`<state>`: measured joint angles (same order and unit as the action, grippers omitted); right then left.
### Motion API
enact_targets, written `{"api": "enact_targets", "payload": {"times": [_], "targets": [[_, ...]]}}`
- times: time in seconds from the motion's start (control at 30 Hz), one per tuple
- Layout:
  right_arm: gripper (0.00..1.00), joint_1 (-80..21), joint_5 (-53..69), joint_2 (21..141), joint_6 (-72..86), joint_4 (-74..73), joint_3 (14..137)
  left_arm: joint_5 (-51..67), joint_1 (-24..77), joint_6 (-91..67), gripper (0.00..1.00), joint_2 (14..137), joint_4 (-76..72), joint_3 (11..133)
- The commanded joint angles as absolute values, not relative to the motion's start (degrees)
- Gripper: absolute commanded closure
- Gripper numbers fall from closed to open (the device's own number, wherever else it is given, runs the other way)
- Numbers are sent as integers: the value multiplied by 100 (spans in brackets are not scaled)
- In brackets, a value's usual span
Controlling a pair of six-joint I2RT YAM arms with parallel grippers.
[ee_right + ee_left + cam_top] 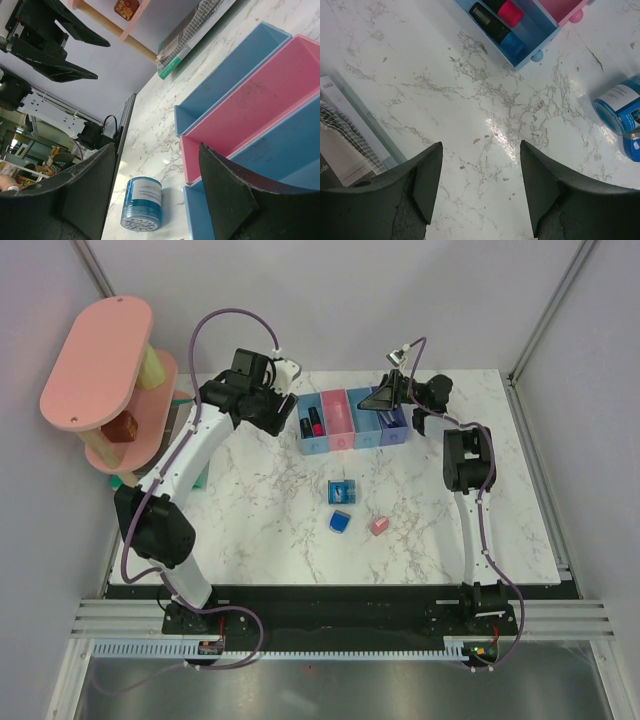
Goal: Sort the stationery into containers
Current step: Move the storage box to the center of the board.
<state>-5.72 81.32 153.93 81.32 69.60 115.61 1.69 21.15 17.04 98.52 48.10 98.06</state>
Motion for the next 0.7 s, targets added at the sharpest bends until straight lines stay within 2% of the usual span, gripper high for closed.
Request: {"api": "enact_targets", "payload": {"times": [0.0,0.13,0.3,0.33,0.37,0.4,0.43,0.47,0.5,0.6,0.67], "targets": [[25,-554,8200,14758,8254,7429,11514,290,2145,1784,30,9861,4729,10344],[16,-413,8157,14319,7586,6470,11435,299,2153,1653,30,10089,4650,10731],[14,-158,7867,14011,7497,6399,11215,501,2162,1521,30,10160,4606,10995],[11,-115,7762,13810,7271,6277,11171,527,2171,1521,30,10117,4597,10986],[2,-97,7526,13695,6973,5936,11197,536,2188,1529,30,10073,4605,10969],[2,-79,7315,13528,6465,4801,11189,536,2197,1564,30,10037,4605,10899],[2,-53,6921,13083,4694,3650,11206,519,2197,1591,30,9924,4614,10855],[2,-53,6404,12878,3153,2020,11719,501,2206,1634,30,9862,4614,10794],[2,-105,5259,12737,2285,-145,11959,484,2215,1722,30,9800,4606,10689],[2,-158,4119,12358,1688,-560,12014,334,2232,1880,29,9589,4614,10539],[2,-158,3650,12480,1077,-1253,12565,132,2259,1916,29,9563,4614,10529]]}}
